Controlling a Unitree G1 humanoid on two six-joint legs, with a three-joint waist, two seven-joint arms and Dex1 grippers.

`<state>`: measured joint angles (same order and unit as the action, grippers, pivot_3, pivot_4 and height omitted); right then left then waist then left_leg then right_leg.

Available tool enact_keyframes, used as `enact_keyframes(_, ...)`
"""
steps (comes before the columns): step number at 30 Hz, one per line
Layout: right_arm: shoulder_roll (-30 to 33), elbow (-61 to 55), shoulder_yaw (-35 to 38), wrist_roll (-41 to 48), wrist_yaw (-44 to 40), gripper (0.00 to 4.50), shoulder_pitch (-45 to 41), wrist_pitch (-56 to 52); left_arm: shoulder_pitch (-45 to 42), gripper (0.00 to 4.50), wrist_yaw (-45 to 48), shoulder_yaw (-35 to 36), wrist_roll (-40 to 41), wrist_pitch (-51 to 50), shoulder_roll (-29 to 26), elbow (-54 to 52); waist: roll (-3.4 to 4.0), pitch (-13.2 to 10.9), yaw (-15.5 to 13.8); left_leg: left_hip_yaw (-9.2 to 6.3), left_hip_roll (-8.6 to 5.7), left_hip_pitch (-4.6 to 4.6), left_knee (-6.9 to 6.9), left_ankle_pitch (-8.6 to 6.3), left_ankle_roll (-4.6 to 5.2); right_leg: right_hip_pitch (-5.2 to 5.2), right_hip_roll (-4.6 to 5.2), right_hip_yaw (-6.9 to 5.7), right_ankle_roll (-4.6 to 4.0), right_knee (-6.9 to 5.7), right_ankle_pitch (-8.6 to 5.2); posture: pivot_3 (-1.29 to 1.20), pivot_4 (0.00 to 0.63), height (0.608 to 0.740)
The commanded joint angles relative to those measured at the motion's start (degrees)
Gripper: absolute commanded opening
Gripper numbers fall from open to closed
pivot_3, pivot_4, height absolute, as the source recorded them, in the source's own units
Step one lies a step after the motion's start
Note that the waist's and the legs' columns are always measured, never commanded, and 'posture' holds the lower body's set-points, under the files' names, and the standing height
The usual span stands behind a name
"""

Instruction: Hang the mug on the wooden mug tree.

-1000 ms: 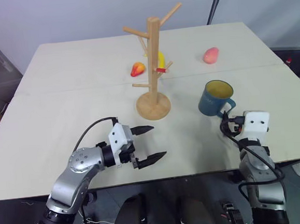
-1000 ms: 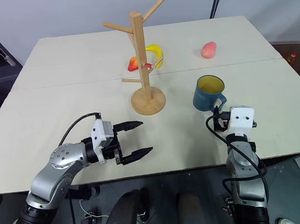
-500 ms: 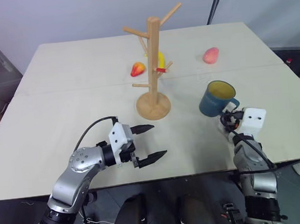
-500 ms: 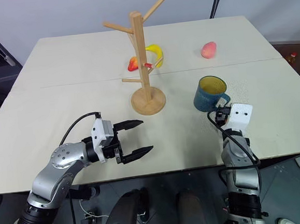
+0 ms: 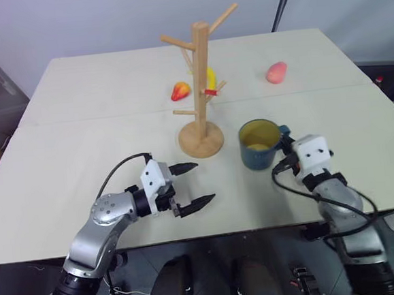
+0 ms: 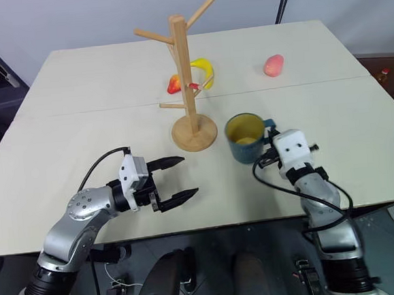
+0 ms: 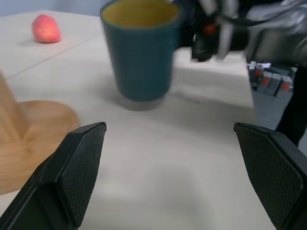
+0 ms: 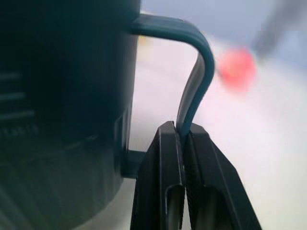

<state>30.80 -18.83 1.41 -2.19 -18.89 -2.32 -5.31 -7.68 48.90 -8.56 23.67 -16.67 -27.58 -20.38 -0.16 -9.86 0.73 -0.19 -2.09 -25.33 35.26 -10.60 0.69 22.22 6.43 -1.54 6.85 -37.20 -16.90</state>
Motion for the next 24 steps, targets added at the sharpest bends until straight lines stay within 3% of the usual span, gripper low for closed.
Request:
enact_keyframes(1,5.0,-5.5,-1.8,-0.4,-7.7,0.04,-5.6,3.4,-1.5,4.5,0.2,2.8,0.1,2.2,-0.6,0.5,-0.01,0.0,0.0,0.0,0.01,0.0,0.01,0.0,0.0,-0.01,0.0,0.0,0.01,0.0,0.01,0.0,0.15,0.74)
enact_keyframes(10,8.0,-4.4,-3.6,1.8,-15.9,0.04,-22.8,-7.0,-3.2,4.5,-0.6,9.4,4.3,1.8,-1.0,1.0,-0.19,-0.1,-0.5,-0.03,-0.01,-0.06,0.05,0.0,0.0,-0.02,0.16,-0.05,0.03,0.05,0.02,0.0,0.15,0.74)
enact_keyframes(24,6.2,-0.6,-8.3,-0.3,-18.8,0.04,-34.0,-13.4,-4.0,4.5,0.5,16.1,9.9,-2.0,-5.5,0.1,-0.19,-0.1,-0.2,-0.03,-0.02,-0.06,0.02,0.0,-0.01,0.01,0.22,-0.06,0.03,0.02,0.02,0.0,0.15,0.74)
